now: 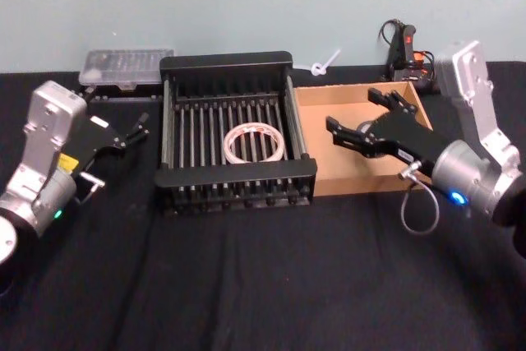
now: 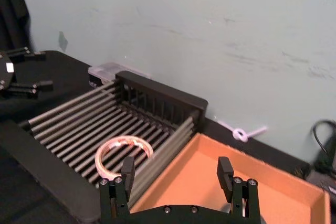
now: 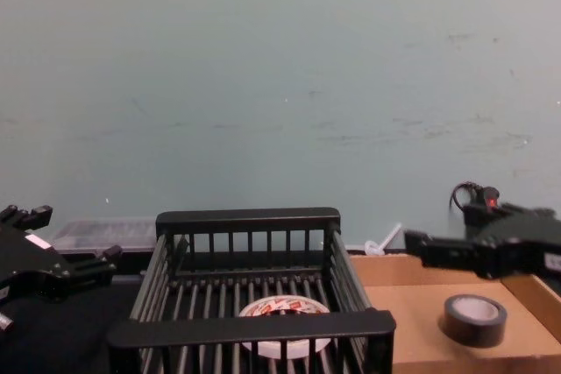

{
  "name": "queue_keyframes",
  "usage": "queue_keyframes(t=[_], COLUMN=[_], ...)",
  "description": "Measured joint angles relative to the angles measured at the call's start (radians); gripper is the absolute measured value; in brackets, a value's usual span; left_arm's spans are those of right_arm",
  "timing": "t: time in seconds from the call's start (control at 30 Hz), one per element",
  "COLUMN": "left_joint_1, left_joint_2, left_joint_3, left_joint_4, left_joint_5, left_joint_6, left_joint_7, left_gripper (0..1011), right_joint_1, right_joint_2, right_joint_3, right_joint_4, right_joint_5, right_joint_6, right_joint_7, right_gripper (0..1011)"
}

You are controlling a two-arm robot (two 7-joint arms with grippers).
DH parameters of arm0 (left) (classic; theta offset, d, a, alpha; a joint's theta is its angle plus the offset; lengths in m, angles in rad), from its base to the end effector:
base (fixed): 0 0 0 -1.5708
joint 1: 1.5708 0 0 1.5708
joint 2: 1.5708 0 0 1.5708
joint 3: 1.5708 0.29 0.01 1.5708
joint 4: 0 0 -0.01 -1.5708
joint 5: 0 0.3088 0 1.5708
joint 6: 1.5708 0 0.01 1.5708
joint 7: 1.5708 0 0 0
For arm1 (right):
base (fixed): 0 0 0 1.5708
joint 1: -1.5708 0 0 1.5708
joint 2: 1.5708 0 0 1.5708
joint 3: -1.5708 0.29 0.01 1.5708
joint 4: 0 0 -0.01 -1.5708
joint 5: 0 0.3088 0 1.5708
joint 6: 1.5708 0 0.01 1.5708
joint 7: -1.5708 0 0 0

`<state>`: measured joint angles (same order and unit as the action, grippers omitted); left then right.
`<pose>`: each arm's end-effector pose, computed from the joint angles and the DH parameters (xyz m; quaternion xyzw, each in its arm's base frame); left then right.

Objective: Pick up the white tape and place it into the black box , Pick up the silver tape and place it into the brown box.

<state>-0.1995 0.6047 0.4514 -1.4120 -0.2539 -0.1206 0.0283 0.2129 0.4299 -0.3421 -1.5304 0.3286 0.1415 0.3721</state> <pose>0.3581 0.0827 -0.3023 0.1415 -0.1325 0.5799 0.7913 0.3719 -0.0305 -0.2589 -0.0914 -0.0063 -0.4415 0.8926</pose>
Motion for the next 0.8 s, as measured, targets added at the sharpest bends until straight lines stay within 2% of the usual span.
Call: queue_keyframes(t=[0.2, 0.4, 0.8], left_joint_1=[0.0, 0.0, 0.0], left_joint_2=[0.0, 0.0, 0.0], left_joint_3=[0.0, 0.0, 0.0], left_joint_4=[0.0, 0.0, 0.0], left_joint_5=[0.0, 0.0, 0.0], left_joint_6=[0.0, 0.0, 0.0], left_joint_7=[0.0, 0.0, 0.0], left_gripper=[1001, 1001, 1001], right_joint_1=[-0.054, -0.103, -0.127], right_joint_2=[0.002, -0.017, -0.034], right_joint_3=[0.021, 0.041, 0.059], right_joint_4=[-0.014, -0.016, -0.005], right_joint_5=[-0.011, -0.068, -0.101], right_joint_6=[-0.034, -0.099, -0.119], right_joint_7=[-0.036, -0.089, -0.099], right_gripper=[1002, 1002, 1002])
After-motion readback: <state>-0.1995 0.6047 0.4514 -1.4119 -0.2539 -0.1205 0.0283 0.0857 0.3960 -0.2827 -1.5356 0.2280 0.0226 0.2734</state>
